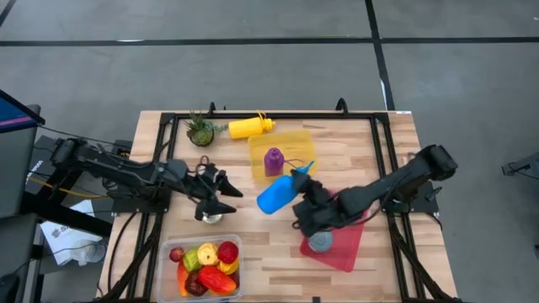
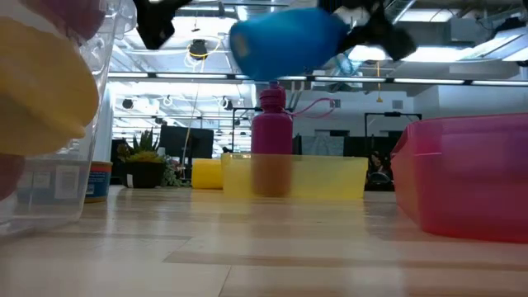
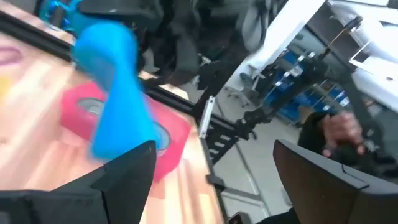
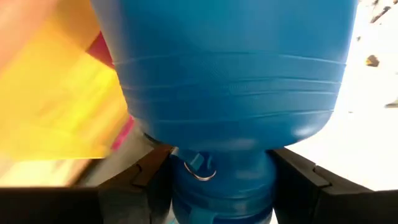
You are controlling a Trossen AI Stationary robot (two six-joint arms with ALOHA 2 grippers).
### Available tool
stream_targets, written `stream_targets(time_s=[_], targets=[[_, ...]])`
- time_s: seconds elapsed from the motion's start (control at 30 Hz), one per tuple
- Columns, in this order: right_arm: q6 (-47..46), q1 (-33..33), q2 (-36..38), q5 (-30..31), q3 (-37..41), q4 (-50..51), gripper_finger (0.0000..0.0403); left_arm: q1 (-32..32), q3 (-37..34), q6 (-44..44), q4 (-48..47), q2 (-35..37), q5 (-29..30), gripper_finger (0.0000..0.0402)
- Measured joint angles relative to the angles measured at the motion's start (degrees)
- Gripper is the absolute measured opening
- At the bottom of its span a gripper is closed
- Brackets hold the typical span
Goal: Pick & Place Food Item
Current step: Adjust the blue tumbler in the yellow bin
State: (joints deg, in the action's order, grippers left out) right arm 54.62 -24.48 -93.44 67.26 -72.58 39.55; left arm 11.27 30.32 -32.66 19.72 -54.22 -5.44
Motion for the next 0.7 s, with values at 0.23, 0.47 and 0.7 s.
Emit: stream_targets(time_s=[0.23, 0.47, 0.7], targets=[[7.2, 0.2, -6.9, 6.9, 0.0, -4.3, 0.0195, -0.7, 0.0, -0.9, 2.5, -8.5, 0.4, 0.0318], [8.1, -0.8, -7.1, 5.7, 0.0, -6.1, 0.0195, -2.4, 0.0, 0.0, 4.0, -13.6, 3.9, 0.0318], [8.9, -1.3, -7.1, 3.9, 0.0, -8.7, 0.0195, -2.4, 0.0, 0.7, 8.4, -17.6, 5.0, 0.0318]])
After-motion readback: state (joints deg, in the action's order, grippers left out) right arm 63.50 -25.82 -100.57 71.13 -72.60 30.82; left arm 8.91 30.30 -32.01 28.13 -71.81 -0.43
